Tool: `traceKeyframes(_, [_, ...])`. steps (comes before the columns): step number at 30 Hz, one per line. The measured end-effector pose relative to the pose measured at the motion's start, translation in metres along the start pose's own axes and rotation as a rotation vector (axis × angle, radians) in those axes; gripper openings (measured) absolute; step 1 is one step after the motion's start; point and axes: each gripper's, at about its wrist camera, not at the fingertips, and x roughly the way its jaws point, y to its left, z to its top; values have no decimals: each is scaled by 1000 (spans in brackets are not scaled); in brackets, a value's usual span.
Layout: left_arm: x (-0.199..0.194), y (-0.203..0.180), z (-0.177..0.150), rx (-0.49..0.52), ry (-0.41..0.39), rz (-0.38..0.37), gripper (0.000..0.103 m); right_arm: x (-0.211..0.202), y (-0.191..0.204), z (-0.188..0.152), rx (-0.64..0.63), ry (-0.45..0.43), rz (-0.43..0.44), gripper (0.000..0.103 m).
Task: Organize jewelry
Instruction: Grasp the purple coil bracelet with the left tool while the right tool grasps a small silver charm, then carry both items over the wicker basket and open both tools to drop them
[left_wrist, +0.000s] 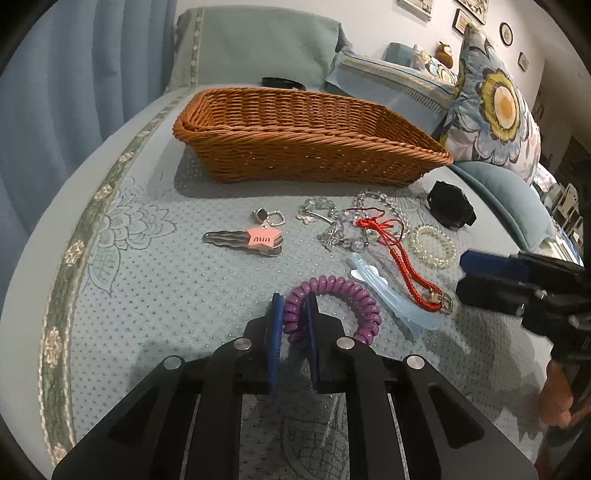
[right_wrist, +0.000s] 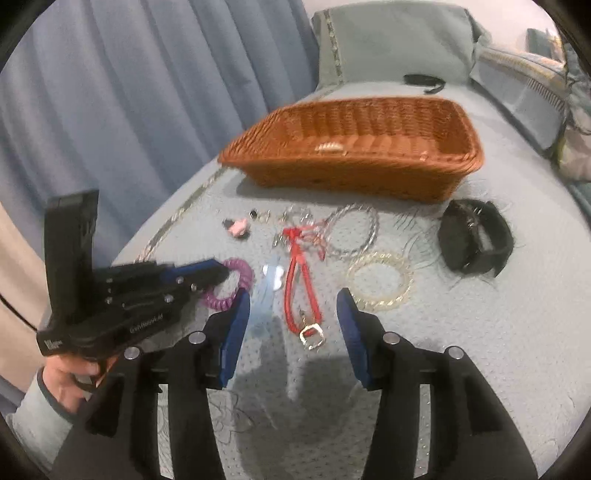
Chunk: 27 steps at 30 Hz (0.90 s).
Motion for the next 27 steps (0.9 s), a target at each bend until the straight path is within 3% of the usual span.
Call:
traceKeyframes(3, [0,0,0,0,1,-1,10,4,-1,-3,-25,34,-28,41])
traceKeyframes(8, [0,0,0,5,1,2,11,16,6,-10,-85,88,-98,21])
traceKeyframes(15, [-1,0,-1,8,1,3,11,21,23,-19,-211,93,-203,20])
traceKeyframes(16, [-1,0,-1,7,1,2,11,21,26,-20,-227,94,-210,12])
traceKeyframes(20, [-1,-1,-1,10,-2,3,10,19,29,-19,-237,82,-222,12])
traceKeyframes(27, [-6,1,0,-3,-30,-20,9,-11,25,-8,-179,-2,-130,12])
